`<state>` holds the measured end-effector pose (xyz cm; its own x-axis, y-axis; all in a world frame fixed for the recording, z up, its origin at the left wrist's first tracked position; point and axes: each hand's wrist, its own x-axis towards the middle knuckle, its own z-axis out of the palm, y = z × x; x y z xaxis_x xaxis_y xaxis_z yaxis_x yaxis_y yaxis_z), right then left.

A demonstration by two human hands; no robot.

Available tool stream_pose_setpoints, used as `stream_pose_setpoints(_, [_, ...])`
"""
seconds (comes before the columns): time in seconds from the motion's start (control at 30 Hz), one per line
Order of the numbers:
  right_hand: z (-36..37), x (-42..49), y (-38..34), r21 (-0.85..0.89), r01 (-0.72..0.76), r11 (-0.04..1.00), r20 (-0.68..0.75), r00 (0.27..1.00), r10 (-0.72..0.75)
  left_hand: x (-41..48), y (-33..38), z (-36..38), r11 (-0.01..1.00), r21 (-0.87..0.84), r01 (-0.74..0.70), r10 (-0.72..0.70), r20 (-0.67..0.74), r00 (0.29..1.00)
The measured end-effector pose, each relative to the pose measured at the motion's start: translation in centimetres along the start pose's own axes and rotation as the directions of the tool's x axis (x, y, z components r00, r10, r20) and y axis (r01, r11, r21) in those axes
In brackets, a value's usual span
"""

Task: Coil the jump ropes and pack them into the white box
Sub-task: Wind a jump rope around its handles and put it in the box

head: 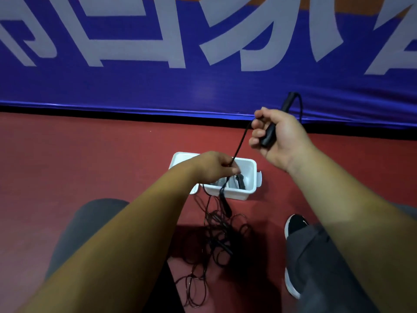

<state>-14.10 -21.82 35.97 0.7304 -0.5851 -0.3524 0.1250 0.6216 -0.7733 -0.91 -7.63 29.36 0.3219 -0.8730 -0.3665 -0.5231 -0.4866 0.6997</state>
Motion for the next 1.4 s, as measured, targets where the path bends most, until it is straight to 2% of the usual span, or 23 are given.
stream_pose_setpoints(0.07, [-0.6,0.6,-0.2,0.02,0.037,0.999,-0.059,0.998,-0.036,0.5,-0.4,-0.1,0.993,0.113,0.026,-0.023,-0.031,0.999])
stream_pose_setpoints(0.17, [-1.5,1.1,-0.6,0.088,0.094,0.992,-0.132,0.988,-0.082,0.8,-0.8,-0.2,0.981,0.191,0.042,-0.03,-0.064,0.998])
stream_pose_setpoints(0.27, [-2.3,1.5,-0.9,0.127,0.157,0.979,-0.172,0.976,-0.134,1.1,-1.3,-0.5,0.979,0.192,0.07,-0.042,-0.145,0.989])
stream_pose_setpoints(0.33, [-2.8,1.9,-0.8,0.093,0.15,0.984,-0.193,0.973,-0.13,1.4,-1.2,-0.9,0.991,0.123,0.058,-0.027,-0.236,0.971])
stream_pose_setpoints(0.4, [-3.3,2.3,-0.4,0.005,0.083,0.997,-0.228,0.97,-0.08,1.4,-0.9,-1.3,1.0,-0.019,0.025,-0.029,-0.298,0.954])
stream_pose_setpoints(0.5, [-3.8,2.7,1.3,-0.229,-0.073,0.971,-0.245,0.969,0.015,0.8,0.0,-1.9,0.946,-0.325,-0.001,-0.094,-0.274,0.957])
stream_pose_setpoints(0.6, [-3.5,2.3,3.7,-0.513,-0.154,0.844,-0.183,0.981,0.068,0.3,1.0,-2.0,0.853,-0.522,0.002,-0.135,-0.216,0.967])
stream_pose_setpoints(0.67, [-3.3,1.8,4.8,-0.702,-0.109,0.703,-0.097,0.994,0.058,0.4,1.4,-2.0,0.806,-0.591,-0.002,-0.14,-0.193,0.971])
stream_pose_setpoints(0.73, [-3.3,1.5,5.4,-0.824,-0.002,0.566,-0.002,1.0,0.001,0.5,1.5,-1.9,0.775,-0.632,-0.006,-0.133,-0.172,0.976])
stream_pose_setpoints(0.87, [-3.4,1.3,5.5,-0.864,0.134,0.486,0.096,0.99,-0.103,0.4,1.7,-2.0,0.762,-0.647,-0.028,-0.117,-0.18,0.977])
stream_pose_setpoints(1.03, [-3.3,1.4,5.0,-0.885,0.223,0.408,0.148,0.967,-0.208,-0.1,2.5,-2.6,0.864,-0.49,-0.118,-0.037,-0.295,0.955])
stream_pose_setpoints(1.1, [-3.3,1.7,4.9,-0.877,0.218,0.429,0.105,0.956,-0.272,-0.3,2.9,-2.9,0.898,-0.412,-0.154,-0.006,-0.363,0.932])
stream_pose_setpoints(1.2, [-3.5,2.6,4.5,-0.814,0.14,0.564,-0.054,0.948,-0.314,0.0,2.6,-3.7,0.926,-0.337,-0.169,-0.02,-0.493,0.87])
stream_pose_setpoints(1.3, [-4.2,3.3,4.0,-0.703,0.031,0.71,-0.224,0.938,-0.263,0.0,1.8,-4.6,0.88,-0.44,-0.18,-0.125,-0.579,0.806])
stream_pose_setpoints(1.4, [-5.3,3.3,3.8,-0.691,-0.07,0.72,-0.35,0.903,-0.249,-0.4,1.2,-5.6,0.785,-0.58,-0.218,-0.247,-0.616,0.748])
